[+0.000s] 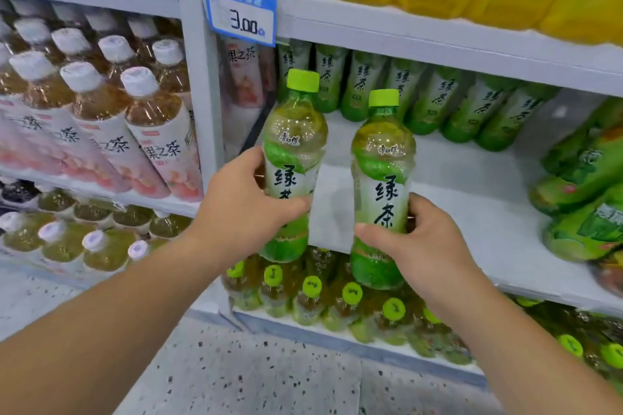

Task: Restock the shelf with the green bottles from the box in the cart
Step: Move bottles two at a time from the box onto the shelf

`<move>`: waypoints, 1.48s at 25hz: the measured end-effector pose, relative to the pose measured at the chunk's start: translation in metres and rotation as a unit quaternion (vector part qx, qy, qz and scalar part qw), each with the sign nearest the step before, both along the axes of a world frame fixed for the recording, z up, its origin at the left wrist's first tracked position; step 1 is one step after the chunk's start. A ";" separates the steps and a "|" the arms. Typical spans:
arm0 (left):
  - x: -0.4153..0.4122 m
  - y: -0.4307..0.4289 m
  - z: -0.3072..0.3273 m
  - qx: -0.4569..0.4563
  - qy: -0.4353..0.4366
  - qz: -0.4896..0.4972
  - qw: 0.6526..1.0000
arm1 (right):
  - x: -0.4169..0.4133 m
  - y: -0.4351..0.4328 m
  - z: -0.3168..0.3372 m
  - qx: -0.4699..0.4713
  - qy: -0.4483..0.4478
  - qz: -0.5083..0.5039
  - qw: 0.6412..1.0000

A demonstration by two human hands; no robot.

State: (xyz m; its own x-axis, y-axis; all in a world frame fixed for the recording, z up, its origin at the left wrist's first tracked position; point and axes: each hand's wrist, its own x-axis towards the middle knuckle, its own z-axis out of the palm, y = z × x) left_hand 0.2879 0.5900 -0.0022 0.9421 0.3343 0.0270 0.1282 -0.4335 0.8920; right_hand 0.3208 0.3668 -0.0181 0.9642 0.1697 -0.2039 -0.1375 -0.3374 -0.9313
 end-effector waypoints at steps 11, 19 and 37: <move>0.074 0.023 -0.030 0.033 -0.083 0.004 0.996 | 0.073 0.042 -0.037 0.008 -0.089 -0.045 0.995; 0.077 0.032 -0.058 0.004 -0.075 -0.025 0.997 | 0.072 0.050 -0.053 0.006 -0.123 -0.030 0.992; 0.160 0.051 -0.094 0.035 -0.060 0.070 0.995 | 0.167 0.102 -0.089 0.017 -0.211 -0.030 0.977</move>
